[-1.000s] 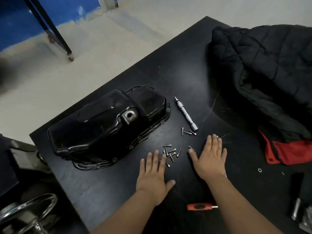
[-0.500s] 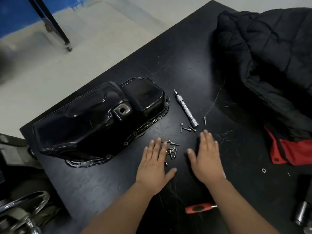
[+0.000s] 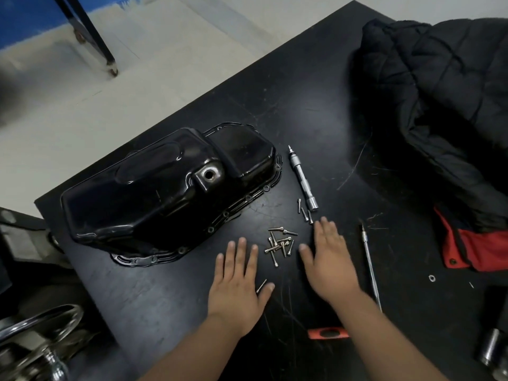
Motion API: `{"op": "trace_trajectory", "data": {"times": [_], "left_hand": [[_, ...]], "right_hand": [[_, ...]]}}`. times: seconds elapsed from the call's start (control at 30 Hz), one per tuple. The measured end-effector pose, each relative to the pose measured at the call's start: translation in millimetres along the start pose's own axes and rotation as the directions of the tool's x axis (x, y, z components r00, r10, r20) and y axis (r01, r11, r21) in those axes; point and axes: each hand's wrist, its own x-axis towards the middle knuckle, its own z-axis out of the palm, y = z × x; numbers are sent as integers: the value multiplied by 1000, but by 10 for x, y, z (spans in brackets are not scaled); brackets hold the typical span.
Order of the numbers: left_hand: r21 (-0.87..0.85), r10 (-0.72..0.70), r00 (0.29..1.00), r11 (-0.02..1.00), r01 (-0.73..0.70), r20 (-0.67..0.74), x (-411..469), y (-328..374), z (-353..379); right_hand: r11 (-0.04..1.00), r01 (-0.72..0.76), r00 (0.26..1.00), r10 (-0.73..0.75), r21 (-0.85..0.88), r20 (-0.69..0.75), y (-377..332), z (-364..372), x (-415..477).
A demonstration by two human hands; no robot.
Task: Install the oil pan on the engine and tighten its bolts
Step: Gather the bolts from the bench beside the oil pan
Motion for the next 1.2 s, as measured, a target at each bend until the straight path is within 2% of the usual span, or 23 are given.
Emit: {"op": "trace_trajectory", "data": {"times": [0.07,0.17,0.33,0.43,0.57,0.7,0.9,1.03,1.2], "left_hand": [[82,43,999,996,-42,-9,27,-20,35],[69,58,997,996,-61,47,56,-73,107],[-1,64,998,998,-64,19,86,-158,60],[-13,62,998,998,-61,18,85,-228,52],[-21,56,998,998,-56,-6,61,-256,83],[-30,39,997,999,-41,-68,51,-248,108],[-134,48,981,988,-74,-188,12,-245,45],[-349,-62,973,937,-20,-223,-15,-272,44],[-451,-116,956,893,-19,-270,-25,-280,34]], "right_hand": [[999,13,998,-10,-48,57,-156,148,-258],[988,77,995,-67,-135,74,-303,267,-404],[927,324,946,-313,-190,86,-452,176,-37],[896,369,929,-355,-246,102,-495,51,347],[924,364,928,-349,-118,134,-384,-85,672],[930,368,926,-366,-2,93,-338,-83,630],[837,547,834,-541,-34,106,-561,137,302],[820,568,822,-563,-64,87,-787,169,401],[705,707,707,-707,-61,28,-812,213,333]]}}
